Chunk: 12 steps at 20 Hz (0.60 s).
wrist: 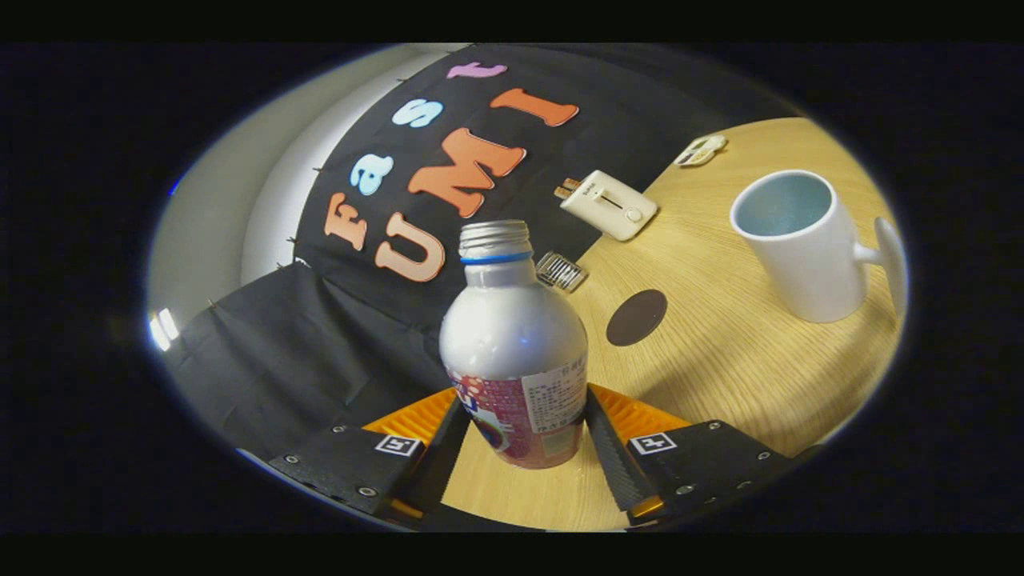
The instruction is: Take the bottle from table, then pour the juice into the cup, finally place the bottle on the coaster
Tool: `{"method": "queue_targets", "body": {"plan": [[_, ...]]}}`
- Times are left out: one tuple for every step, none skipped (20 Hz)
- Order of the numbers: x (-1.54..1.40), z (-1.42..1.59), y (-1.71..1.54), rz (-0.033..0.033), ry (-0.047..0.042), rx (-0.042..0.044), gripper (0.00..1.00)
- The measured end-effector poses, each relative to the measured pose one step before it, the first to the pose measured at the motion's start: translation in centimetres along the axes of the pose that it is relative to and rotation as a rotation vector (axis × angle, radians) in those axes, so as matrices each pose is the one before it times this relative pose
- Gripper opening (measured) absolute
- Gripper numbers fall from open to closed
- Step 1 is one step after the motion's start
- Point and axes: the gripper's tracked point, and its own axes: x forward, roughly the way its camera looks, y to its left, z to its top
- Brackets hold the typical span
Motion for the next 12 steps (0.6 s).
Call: {"method": "queue_targets", "body": {"plan": [[-0.107, 0.350, -0.076, 0.00139, -0.00434, 0.01842, 0.80], [0.041, 0.423, -0.122, 0.00002, -0.00523, 0.01696, 0.80], [-0.645, 0.199, -0.149, 0.00243, -0.00318, 0.01892, 0.80], [-0.120, 0.258, -0.070, 0.00302, -0.00261, 0.01885, 0.80], [-0.329, 0.361, 0.008, 0.00154, -0.00643, 0.01981, 0.80], [-0.075, 0.268, -0.095, 0.00118, -0.00444, 0.01874, 0.80], [-0.039, 0.262, -0.162, -0.00098, -0.00237, 0.02270, 0.80], [0.210, 0.338, 0.017, 0.00293, -0.00024, 0.02310, 0.80], [0.135, 0.176, 0.069, 0.00425, 0.00018, 0.02345, 0.80], [0.063, 0.264, -0.023, 0.00586, -0.00165, 0.02255, 0.80], [-0.077, 0.269, 0.116, 0.00374, 0.00094, 0.02214, 0.80], [-0.064, 0.157, -0.069, 0.00519, -0.00051, 0.02536, 0.80]]}}
